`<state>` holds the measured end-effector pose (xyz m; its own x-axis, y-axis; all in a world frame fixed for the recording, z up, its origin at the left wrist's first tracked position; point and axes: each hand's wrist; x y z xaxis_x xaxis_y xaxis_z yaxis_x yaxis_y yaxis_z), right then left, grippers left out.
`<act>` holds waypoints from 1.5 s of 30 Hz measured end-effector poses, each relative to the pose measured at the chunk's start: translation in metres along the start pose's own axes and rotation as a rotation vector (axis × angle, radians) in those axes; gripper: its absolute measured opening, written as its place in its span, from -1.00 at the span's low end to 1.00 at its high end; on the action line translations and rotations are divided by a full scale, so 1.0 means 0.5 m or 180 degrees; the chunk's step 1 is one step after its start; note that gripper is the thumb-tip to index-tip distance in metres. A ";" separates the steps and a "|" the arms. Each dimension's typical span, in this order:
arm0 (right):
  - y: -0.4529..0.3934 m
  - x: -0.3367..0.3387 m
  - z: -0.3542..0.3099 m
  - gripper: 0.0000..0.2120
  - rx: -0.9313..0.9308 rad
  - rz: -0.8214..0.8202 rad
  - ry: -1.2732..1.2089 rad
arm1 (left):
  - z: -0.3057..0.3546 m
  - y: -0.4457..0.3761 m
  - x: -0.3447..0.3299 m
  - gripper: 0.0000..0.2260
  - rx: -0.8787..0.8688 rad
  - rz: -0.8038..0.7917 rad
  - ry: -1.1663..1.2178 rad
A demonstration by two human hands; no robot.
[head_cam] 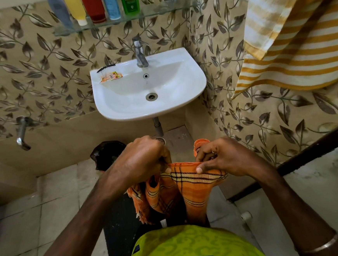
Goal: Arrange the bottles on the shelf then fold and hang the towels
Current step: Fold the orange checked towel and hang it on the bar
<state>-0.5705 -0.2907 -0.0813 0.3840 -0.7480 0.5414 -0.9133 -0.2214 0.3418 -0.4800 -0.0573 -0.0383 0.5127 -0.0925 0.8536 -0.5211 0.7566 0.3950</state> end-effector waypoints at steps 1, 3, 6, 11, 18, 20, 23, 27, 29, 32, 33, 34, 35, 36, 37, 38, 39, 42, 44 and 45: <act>0.000 -0.002 -0.002 -0.84 0.0040 0.0009 0.0022 | -0.002 0.001 0.001 -0.86 0.0037 -0.0003 -0.0024; 0.000 -0.005 -0.008 -0.85 0.0113 0.0034 0.0074 | -0.003 0.000 0.005 -0.84 0.0111 -0.0028 -0.0107; -0.001 -0.009 -0.019 -0.86 0.0210 0.0087 0.0138 | 0.010 -0.006 0.003 -0.58 0.0184 -0.0174 -0.0159; -0.006 -0.016 -0.033 -0.89 0.0306 0.0058 0.0188 | 0.053 -0.026 -0.025 -0.45 -0.0229 -0.0165 -0.0244; 0.000 -0.002 -0.017 -0.76 0.0001 -0.0241 0.0171 | 0.048 -0.030 -0.026 -0.83 -0.0277 0.0013 -0.0141; 0.000 0.002 -0.008 -0.73 -0.0105 -0.0409 0.0311 | 0.047 -0.031 -0.021 -0.81 -0.0269 -0.0031 -0.0131; 0.002 0.007 0.007 -0.76 -0.0260 -0.0442 0.0288 | 0.035 -0.028 -0.016 -0.81 -0.0231 -0.0052 -0.0087; 0.009 0.017 0.010 -0.81 -0.0349 -0.0261 0.0251 | 0.026 -0.017 -0.013 -0.82 -0.0147 -0.0013 0.0018; 0.010 0.019 0.004 -0.83 -0.0349 -0.0159 0.0245 | 0.025 -0.015 -0.010 -0.82 -0.0115 0.0001 -0.0001; 0.010 0.017 -0.006 -0.86 -0.0327 0.0003 0.0346 | 0.022 -0.015 -0.007 -0.83 -0.0074 -0.0039 0.0002; 0.011 0.016 -0.011 -0.87 -0.0291 0.0065 0.0389 | 0.020 -0.014 -0.006 -0.83 -0.0045 -0.0050 -0.0002; 0.013 0.015 -0.016 -0.87 -0.0249 0.0121 0.0431 | 0.017 -0.013 -0.005 -0.84 -0.0004 -0.0058 -0.0004; 0.014 0.014 -0.021 -0.88 -0.0213 0.0163 0.0478 | 0.013 -0.012 -0.005 -0.84 0.0041 -0.0060 -0.0003; 0.017 0.013 -0.026 -0.89 -0.0188 0.0193 0.0533 | 0.012 -0.012 -0.004 -0.84 0.0076 -0.0061 -0.0006; 0.019 0.012 -0.031 -0.90 -0.0172 0.0217 0.0588 | 0.010 -0.012 -0.004 -0.84 0.0108 -0.0071 -0.0026; 0.020 0.010 -0.036 -0.90 -0.0154 0.0242 0.0635 | 0.012 -0.013 -0.003 -0.80 0.0136 -0.0099 -0.0049; 0.021 0.009 -0.040 -0.90 -0.0126 0.0271 0.0672 | 0.016 -0.014 -0.003 -0.72 0.0159 -0.0141 -0.0079; 0.021 0.005 -0.052 -0.90 -0.0085 0.0299 0.0758 | 0.041 -0.018 -0.011 -0.32 0.0147 -0.0279 -0.0120; 0.021 0.004 -0.059 -0.91 -0.0054 0.0310 0.0837 | 0.061 -0.021 -0.020 -0.20 0.0037 -0.0271 -0.0056; 0.021 0.002 -0.062 -0.90 -0.0019 0.0333 0.0879 | 0.069 -0.023 -0.024 -0.18 -0.0028 -0.0215 -0.0041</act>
<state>-0.5754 -0.2744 -0.0532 0.3109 -0.5679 0.7622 -0.9494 -0.1478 0.2772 -0.5039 -0.0870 -0.0414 0.5376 -0.1519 0.8294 -0.4796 0.7539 0.4490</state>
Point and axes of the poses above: each hand's wrist, its own y-axis away from the middle knuckle, its own x-axis out of the back of the hand, z = x × y, and after that the axes turned 7 degrees about -z, right-handed
